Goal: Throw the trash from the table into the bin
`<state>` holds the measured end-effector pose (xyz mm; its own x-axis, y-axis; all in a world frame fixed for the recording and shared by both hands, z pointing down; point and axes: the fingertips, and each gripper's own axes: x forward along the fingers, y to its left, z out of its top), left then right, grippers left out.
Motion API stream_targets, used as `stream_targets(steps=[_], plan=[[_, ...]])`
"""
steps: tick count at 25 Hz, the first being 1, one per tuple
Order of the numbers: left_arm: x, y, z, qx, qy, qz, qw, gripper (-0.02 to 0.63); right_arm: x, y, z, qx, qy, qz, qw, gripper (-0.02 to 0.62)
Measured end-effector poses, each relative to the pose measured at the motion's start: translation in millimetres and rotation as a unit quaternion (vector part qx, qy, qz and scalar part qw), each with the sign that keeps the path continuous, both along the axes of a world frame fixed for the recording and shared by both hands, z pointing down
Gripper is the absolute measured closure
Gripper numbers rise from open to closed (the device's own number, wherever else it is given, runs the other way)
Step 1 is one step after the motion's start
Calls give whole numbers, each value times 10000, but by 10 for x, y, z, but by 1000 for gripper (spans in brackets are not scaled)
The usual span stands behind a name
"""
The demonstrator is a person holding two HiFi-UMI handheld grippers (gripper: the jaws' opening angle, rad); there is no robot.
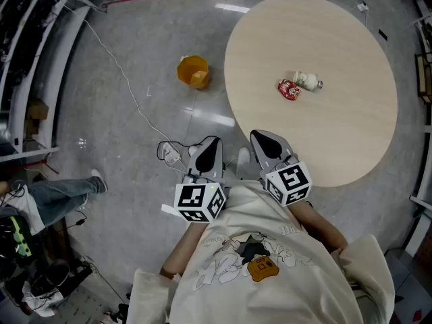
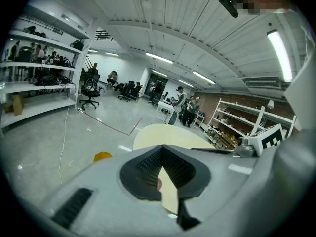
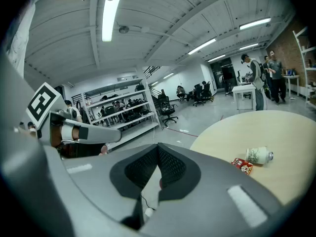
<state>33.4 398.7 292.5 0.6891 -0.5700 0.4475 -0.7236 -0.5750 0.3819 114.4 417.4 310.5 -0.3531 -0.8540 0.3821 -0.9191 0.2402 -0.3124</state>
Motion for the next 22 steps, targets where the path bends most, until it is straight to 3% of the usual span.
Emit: stream_targets(steps=[14, 19, 22], plan=[[-230, -45, 73, -186, 22, -189, 9996, 606, -215, -71, 70, -128, 20, -172, 9998, 595], [-347, -118, 71, -292, 44, -154, 9994, 606, -337, -153, 14, -75, -404, -50, 9991, 592], [-454, -181, 113, -375, 85, -78, 9992, 606, -424, -183, 31, -90, -467, 84, 9988, 557]])
